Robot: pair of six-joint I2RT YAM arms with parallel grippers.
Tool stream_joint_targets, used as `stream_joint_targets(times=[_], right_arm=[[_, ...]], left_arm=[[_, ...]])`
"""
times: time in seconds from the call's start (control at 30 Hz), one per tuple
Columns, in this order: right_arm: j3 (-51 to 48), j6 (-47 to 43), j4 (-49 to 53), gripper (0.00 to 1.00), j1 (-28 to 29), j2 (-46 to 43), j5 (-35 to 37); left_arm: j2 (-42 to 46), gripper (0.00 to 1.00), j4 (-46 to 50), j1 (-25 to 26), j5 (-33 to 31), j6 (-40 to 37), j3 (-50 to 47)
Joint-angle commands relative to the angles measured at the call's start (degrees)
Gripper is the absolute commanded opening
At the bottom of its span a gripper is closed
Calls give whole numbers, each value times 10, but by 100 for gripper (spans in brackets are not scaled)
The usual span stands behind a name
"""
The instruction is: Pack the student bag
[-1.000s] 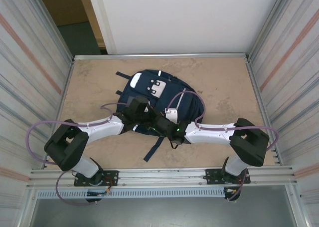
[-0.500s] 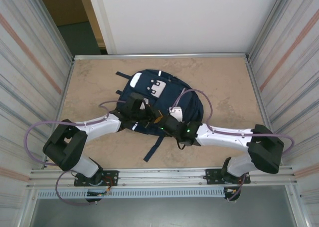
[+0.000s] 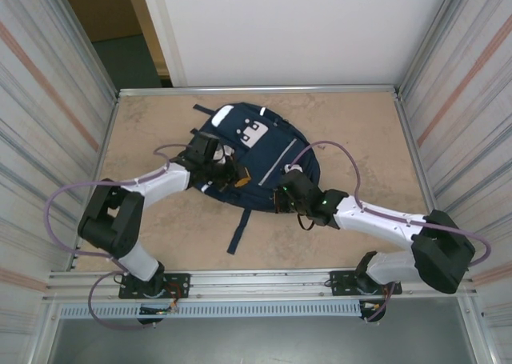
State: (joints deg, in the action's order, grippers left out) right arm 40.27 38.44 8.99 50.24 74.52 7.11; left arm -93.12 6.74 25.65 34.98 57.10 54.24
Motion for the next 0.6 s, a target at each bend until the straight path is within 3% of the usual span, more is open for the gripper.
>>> stream_joint_targets(times=[0.0, 0.1, 0.2, 0.37, 0.4, 0.47, 0.57], right_arm=[[17, -27, 4, 0, 3, 43, -118], [59, -41, -6, 0, 21, 88, -148], [77, -42, 2, 0, 28, 102, -128], [63, -65, -7, 1, 7, 83, -131], [60, -69, -4, 15, -2, 78, -132], [62, -67, 3, 30, -21, 70, -140], [65, -67, 1, 41, -38, 60, -142]], left_arm=[[-8, 0, 40, -44, -29, -71, 29], [5, 12, 54, -50, -29, -73, 26], [39, 39, 50, -45, -31, -51, -6], [106, 52, 39, 0, -103, -14, -69], [112, 53, 33, 10, -116, -4, -75], [113, 54, 16, 25, -128, 10, -78], [98, 54, -5, 44, -158, 26, -70]])
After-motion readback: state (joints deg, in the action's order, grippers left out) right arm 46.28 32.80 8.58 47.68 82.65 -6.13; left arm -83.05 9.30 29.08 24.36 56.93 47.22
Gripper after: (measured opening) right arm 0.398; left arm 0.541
